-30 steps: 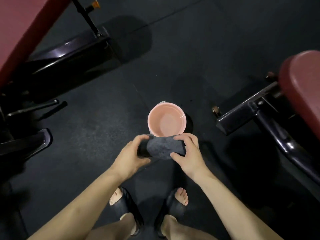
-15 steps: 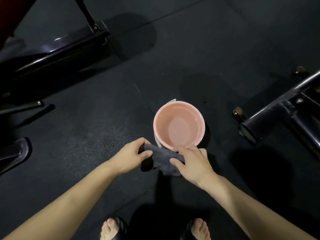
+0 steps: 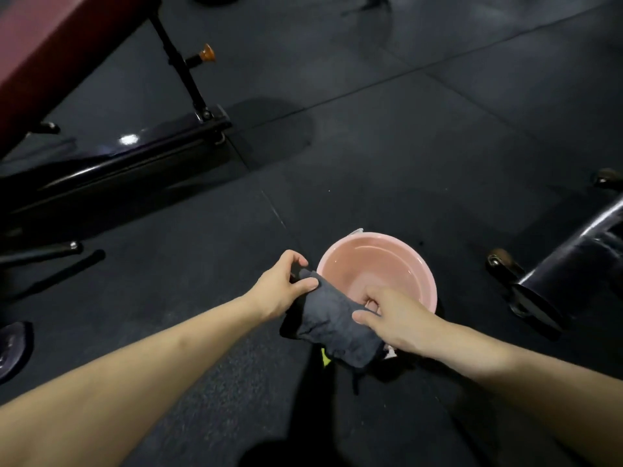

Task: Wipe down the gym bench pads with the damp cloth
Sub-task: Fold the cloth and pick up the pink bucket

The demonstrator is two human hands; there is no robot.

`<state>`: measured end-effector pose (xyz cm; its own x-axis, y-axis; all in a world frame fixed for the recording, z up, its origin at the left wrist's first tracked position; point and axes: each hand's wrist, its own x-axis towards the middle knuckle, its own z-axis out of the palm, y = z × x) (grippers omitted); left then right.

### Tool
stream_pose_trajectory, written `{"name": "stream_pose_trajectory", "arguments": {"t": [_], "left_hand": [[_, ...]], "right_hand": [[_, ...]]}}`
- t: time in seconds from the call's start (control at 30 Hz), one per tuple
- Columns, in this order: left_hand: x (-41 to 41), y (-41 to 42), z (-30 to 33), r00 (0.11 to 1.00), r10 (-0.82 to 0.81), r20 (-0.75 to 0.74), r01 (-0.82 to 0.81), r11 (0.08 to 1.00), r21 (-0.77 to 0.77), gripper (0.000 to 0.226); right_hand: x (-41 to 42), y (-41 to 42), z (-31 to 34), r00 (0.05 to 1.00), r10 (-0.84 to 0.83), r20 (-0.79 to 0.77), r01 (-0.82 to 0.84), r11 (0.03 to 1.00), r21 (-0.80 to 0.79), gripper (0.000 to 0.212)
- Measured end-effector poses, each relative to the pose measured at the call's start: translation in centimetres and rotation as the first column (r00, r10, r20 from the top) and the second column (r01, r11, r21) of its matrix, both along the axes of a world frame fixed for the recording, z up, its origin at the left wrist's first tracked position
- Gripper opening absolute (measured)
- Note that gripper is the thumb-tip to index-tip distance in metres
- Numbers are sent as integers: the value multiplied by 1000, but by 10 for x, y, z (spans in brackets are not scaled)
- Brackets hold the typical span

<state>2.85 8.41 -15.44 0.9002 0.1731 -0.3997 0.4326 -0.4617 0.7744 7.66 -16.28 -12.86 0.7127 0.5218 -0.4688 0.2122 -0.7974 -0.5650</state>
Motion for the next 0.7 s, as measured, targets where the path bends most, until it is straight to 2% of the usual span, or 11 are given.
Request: {"name": "stream_pose_trajectory", "arguments": {"t": [0.13,0.3,0.4,0.5,0.57,0.63,0.7], "left_hand": [[18,-3,2,999,4,54,-7,998,55,30],[30,-3,-1,986,114,120,-113,994,-13,29],[39,-5,-1,985,43,164,-45,999,4,32],[39,-5,-2,974,-36,223,2,989,150,35],[24,-3,-2,953,-36,300,-55,955,290,29],[1,0,-3,926,-52,373,-78,943,324,21],[-19,-2,-5,928,-154,340,32,941,337,31]], "right_hand": [[2,7,-5,1000,6,27,-8,999,46,22],[-6,16,-9,999,-20,37,16,995,96,34],[-3,16,-12,994,22,106,-29,997,65,46],[-1,19,-8,978,132,160,-138,990,24,71],[-2,21,-7,951,208,231,-201,978,-54,72],[-3,21,-6,926,263,272,-234,963,-135,68],[-3,22,-5,922,287,261,-243,952,-189,67]]}}
